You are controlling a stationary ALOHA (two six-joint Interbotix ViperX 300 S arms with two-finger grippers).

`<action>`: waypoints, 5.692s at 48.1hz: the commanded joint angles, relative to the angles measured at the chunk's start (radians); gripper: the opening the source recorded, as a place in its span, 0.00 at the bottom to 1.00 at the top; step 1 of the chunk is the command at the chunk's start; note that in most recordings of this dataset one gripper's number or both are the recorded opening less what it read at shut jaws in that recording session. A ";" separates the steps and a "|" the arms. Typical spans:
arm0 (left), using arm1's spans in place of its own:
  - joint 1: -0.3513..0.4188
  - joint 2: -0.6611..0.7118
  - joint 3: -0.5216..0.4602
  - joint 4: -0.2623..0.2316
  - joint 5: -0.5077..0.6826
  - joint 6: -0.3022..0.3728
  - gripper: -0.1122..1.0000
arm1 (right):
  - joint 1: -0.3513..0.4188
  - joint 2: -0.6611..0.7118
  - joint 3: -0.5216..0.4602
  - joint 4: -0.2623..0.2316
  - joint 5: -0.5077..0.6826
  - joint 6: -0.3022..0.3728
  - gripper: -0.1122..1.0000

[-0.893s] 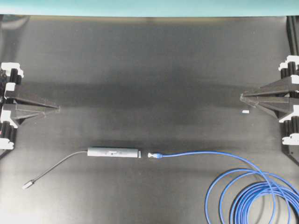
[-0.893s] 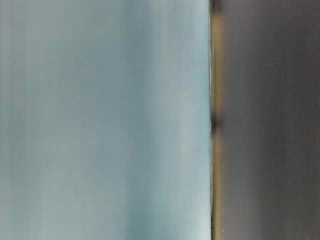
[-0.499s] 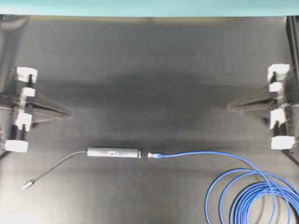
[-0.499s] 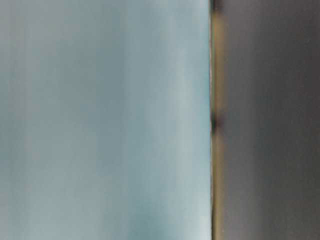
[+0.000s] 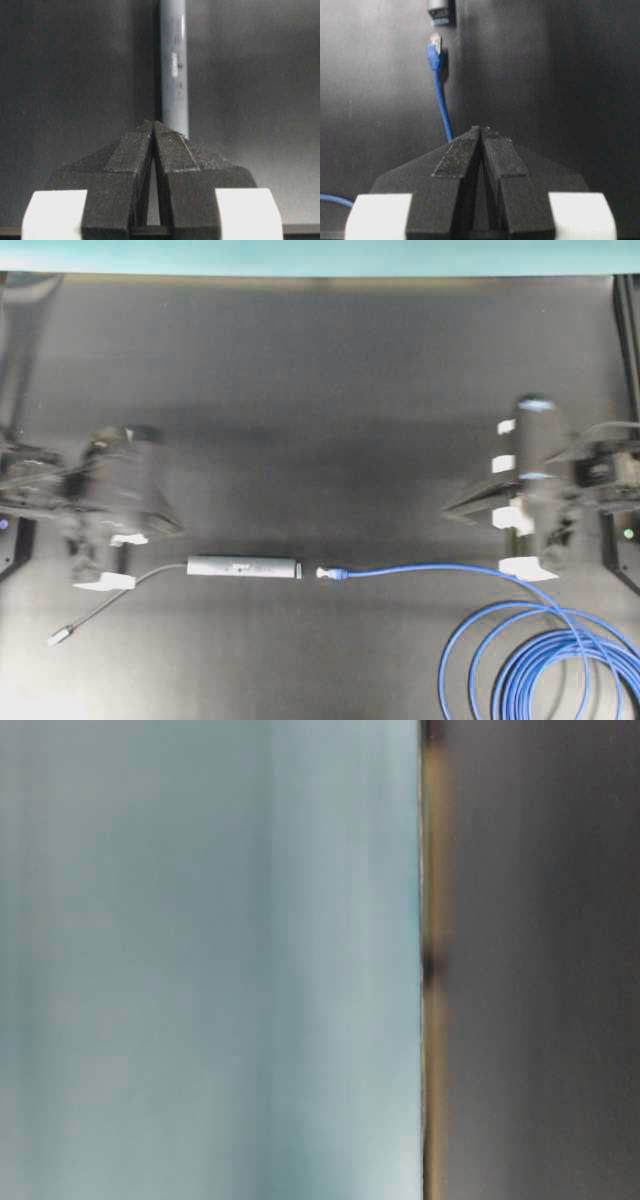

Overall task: Insert the LAN cable into the hub.
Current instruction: 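Lower the left gripper over the grey hub and the right gripper over the blue plug, then close the left gripper on the grey hub and lift it, then close the right gripper on the blue LAN plug and lift it, then bring the hub and plug together, aligning the plug with the hub port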

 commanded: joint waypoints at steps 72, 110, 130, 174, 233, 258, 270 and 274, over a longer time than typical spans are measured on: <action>-0.031 0.511 0.293 0.003 -1.244 -0.192 0.75 | 0.060 0.219 -0.084 0.005 -0.077 0.011 0.10; -0.054 0.698 0.199 0.003 -1.167 -0.227 0.65 | 0.060 0.221 -0.074 0.009 -0.101 0.063 0.10; -0.037 0.568 0.147 0.005 -0.994 -0.218 0.36 | 0.061 0.230 -0.064 0.009 -0.204 0.063 0.10; -0.023 0.282 -0.164 0.003 -0.164 -0.069 0.36 | 0.109 0.580 -0.084 0.008 -0.591 0.054 0.70; -0.023 0.348 -0.362 0.005 0.196 0.130 0.36 | 0.095 0.601 -0.161 0.009 -0.655 0.086 0.22; -0.017 0.368 -0.377 0.005 0.196 0.138 0.36 | 0.083 0.601 -0.221 0.009 -0.647 0.084 0.22; -0.017 0.379 -0.391 0.005 0.196 0.140 0.36 | 0.075 0.601 -0.222 0.009 -0.623 0.084 0.22; -0.017 0.383 -0.397 0.005 0.196 0.140 0.36 | 0.067 0.601 -0.222 0.011 -0.623 0.084 0.22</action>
